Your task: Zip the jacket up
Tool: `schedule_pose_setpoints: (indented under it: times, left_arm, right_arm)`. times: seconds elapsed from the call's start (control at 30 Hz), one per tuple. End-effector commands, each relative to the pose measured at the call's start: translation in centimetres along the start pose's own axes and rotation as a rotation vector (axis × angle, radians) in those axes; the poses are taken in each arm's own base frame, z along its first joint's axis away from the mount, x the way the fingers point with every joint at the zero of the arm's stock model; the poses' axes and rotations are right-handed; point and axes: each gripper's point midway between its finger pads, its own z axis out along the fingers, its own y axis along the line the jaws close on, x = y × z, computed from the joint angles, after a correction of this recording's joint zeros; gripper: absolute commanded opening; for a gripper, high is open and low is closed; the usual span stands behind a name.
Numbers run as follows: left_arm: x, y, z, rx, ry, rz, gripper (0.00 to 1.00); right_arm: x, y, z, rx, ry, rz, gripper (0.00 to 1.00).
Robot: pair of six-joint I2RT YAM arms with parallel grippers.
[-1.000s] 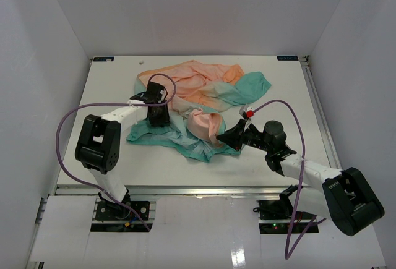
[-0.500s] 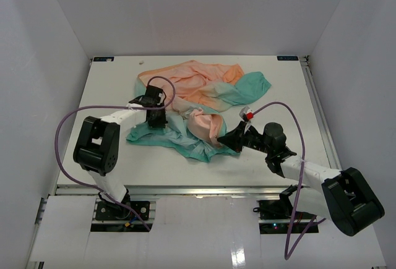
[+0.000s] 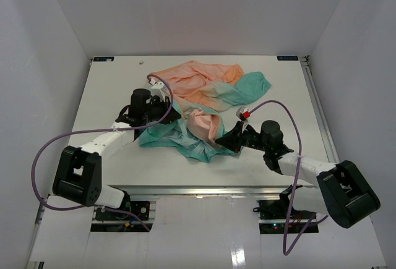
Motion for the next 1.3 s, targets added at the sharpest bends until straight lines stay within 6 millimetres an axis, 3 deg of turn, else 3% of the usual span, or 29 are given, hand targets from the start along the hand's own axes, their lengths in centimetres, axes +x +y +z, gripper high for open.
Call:
schedule_pose_setpoints:
  times: [0.0,0.37,0.73,1.27]
  left_arm:
    - [-2.0,-4.8,-1.7,0.247,-0.113,0.092,0.00]
    - [0.1,-9.7,-4.7,0.545,-0.248,0.223,0.00]
    - [2.7,-12.2,-6.8,0.751,-0.271,0.327,0.00]
    - [4.6,-13.8,-8.6,0.899,-0.249,0.382,0.00]
  right_arm:
    - [-3.4,1.6,1.0,-0.101,-0.069,-0.070,0.08]
    - [-2.4,3.3,1.8,-0.251,-0.020,-0.068,0.08]
    - [-1.2,5.0,2.9,-0.381,0.055,-0.059,0.08]
    - [-2.6,6.7,3.0,-0.505,0.040,-0.069,0.08]
